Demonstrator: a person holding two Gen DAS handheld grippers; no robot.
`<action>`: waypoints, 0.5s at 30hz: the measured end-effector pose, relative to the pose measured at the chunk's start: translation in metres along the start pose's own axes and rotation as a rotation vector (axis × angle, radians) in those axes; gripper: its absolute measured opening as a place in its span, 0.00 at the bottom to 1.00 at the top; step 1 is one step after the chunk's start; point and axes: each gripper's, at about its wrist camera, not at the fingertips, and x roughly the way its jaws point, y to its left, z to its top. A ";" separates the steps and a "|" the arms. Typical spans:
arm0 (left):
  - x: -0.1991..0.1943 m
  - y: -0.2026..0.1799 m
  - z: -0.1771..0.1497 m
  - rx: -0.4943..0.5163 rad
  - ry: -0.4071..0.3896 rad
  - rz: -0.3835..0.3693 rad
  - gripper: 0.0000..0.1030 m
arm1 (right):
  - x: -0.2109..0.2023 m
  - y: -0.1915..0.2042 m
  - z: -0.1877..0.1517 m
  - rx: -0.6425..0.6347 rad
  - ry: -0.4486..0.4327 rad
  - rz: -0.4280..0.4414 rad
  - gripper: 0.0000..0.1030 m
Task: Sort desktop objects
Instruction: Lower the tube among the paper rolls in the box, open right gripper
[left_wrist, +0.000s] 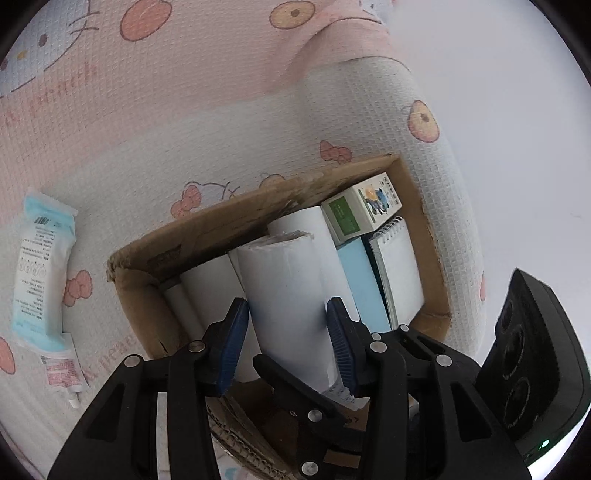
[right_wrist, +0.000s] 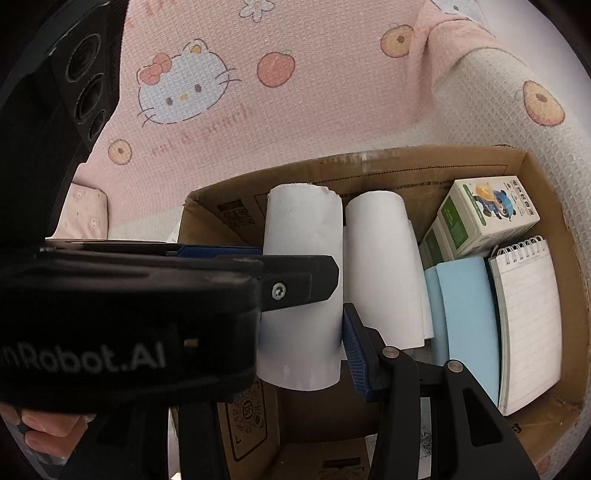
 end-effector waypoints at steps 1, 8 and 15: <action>0.001 0.001 0.001 -0.007 0.004 0.013 0.46 | 0.000 0.000 0.001 -0.003 -0.002 -0.005 0.41; 0.005 -0.008 -0.006 0.094 -0.028 0.144 0.24 | -0.010 0.007 0.003 -0.017 -0.038 -0.027 0.41; 0.005 -0.005 -0.005 0.087 -0.020 0.120 0.23 | -0.013 0.010 -0.006 -0.030 -0.041 -0.051 0.41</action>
